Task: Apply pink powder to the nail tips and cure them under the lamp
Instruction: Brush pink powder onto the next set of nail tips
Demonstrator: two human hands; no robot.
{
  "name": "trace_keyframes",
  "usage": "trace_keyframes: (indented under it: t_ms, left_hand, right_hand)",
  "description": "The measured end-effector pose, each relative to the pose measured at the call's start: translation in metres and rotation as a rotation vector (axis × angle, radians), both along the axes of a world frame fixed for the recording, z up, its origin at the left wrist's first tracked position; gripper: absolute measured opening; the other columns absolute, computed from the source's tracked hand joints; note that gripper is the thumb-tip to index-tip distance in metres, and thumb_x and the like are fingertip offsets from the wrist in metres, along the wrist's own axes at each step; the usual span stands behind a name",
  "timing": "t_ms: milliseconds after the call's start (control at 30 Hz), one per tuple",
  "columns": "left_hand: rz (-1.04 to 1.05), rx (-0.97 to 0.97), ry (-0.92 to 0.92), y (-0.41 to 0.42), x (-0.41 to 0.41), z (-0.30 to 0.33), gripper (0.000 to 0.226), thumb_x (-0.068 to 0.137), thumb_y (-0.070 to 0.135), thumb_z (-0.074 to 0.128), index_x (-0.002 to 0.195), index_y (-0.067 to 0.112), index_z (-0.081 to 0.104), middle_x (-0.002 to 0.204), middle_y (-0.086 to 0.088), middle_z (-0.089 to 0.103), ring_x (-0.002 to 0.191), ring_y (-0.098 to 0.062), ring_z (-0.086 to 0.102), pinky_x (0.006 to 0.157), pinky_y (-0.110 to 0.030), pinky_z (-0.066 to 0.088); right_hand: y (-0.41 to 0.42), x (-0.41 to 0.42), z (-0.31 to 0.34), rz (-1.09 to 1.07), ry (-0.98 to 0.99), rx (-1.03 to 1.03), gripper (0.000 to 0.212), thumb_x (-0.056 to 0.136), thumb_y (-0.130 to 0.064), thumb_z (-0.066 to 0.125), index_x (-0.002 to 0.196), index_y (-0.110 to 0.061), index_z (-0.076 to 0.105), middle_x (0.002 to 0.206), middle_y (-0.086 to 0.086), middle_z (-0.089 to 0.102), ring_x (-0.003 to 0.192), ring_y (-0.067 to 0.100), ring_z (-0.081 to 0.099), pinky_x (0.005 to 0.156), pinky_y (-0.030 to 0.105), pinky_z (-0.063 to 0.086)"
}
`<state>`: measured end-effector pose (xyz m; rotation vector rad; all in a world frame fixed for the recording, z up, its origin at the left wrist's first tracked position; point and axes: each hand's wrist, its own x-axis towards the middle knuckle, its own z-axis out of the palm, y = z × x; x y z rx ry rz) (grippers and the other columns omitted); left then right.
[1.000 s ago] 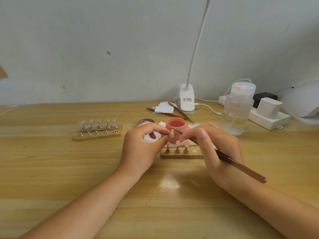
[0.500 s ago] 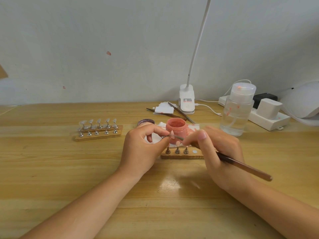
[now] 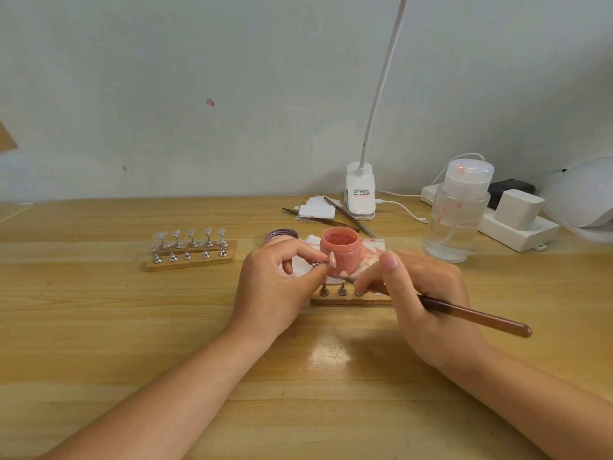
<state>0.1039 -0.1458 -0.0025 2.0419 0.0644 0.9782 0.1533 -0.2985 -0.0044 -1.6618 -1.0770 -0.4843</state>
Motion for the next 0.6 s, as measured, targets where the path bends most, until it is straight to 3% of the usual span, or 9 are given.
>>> trace_keyframes:
  t_ms: [100, 200, 267, 400, 500, 600]
  left_hand:
    - [-0.004, 0.013, -0.001, 0.0003, -0.0003, -0.0003, 0.009, 0.07, 0.006, 0.076, 0.068, 0.013, 0.071, 0.062, 0.011, 0.063, 0.058, -0.006, 0.041, 0.06, -0.005, 0.034]
    - [0.03, 0.001, 0.01, -0.0005, 0.0008, -0.0009, 0.016, 0.069, 0.008, 0.076, 0.064, 0.021, 0.07, 0.055, 0.022, 0.059, 0.057, -0.008, 0.041, 0.062, -0.002, 0.033]
    - [0.039, 0.001, 0.014, -0.0006, 0.0009, -0.0006, 0.019, 0.069, 0.009, 0.076, 0.063, 0.025, 0.068, 0.057, 0.029, 0.058, 0.057, -0.007, 0.042, 0.064, -0.001, 0.033]
    - [0.039, 0.019, 0.008, 0.0001, -0.0005, 0.0002, 0.023, 0.07, 0.009, 0.076, 0.064, 0.029, 0.066, 0.059, 0.033, 0.057, 0.059, -0.006, 0.044, 0.064, 0.001, 0.032]
    - [0.04, 0.032, 0.001, -0.0005, -0.001, 0.0006, 0.026, 0.07, 0.01, 0.076, 0.063, 0.032, 0.064, 0.059, 0.034, 0.056, 0.06, -0.007, 0.044, 0.065, 0.001, 0.032]
    - [0.015, 0.026, 0.014, 0.0008, -0.0009, 0.0001, 0.024, 0.071, 0.013, 0.076, 0.065, 0.033, 0.064, 0.063, 0.033, 0.058, 0.061, -0.003, 0.045, 0.065, 0.001, 0.032]
  right_hand:
    - [-0.0002, 0.0012, 0.0014, -0.007, -0.008, 0.009, 0.047, 0.094, -0.036, 0.036, 0.075, -0.011, 0.07, 0.081, -0.016, 0.066, 0.078, 0.007, 0.064, 0.068, 0.035, 0.052]
    - [-0.0013, 0.001, 0.0002, 0.035, 0.124, 0.031, 0.055, 0.093, -0.044, 0.035, 0.067, -0.01, 0.07, 0.068, -0.006, 0.067, 0.069, 0.01, 0.064, 0.064, 0.031, 0.051]
    - [-0.0011, 0.0009, 0.0005, 0.033, 0.106, 0.08, 0.051, 0.093, -0.038, 0.035, 0.067, -0.011, 0.069, 0.067, -0.008, 0.066, 0.068, 0.008, 0.063, 0.064, 0.023, 0.048]
    - [0.0008, 0.0022, 0.0008, 0.032, 0.099, 0.063, 0.046, 0.092, -0.032, 0.035, 0.071, -0.011, 0.069, 0.073, -0.011, 0.067, 0.072, 0.005, 0.063, 0.069, 0.022, 0.048]
    - [-0.0006, -0.0004, 0.0006, 0.058, 0.154, 0.097, 0.051, 0.092, -0.034, 0.033, 0.065, -0.01, 0.069, 0.065, -0.006, 0.066, 0.066, 0.002, 0.062, 0.064, 0.012, 0.044]
    - [0.0002, -0.001, 0.0028, 0.048, 0.109, 0.113, 0.041, 0.093, -0.031, 0.034, 0.073, -0.017, 0.067, 0.074, -0.013, 0.067, 0.076, 0.003, 0.064, 0.071, 0.018, 0.047]
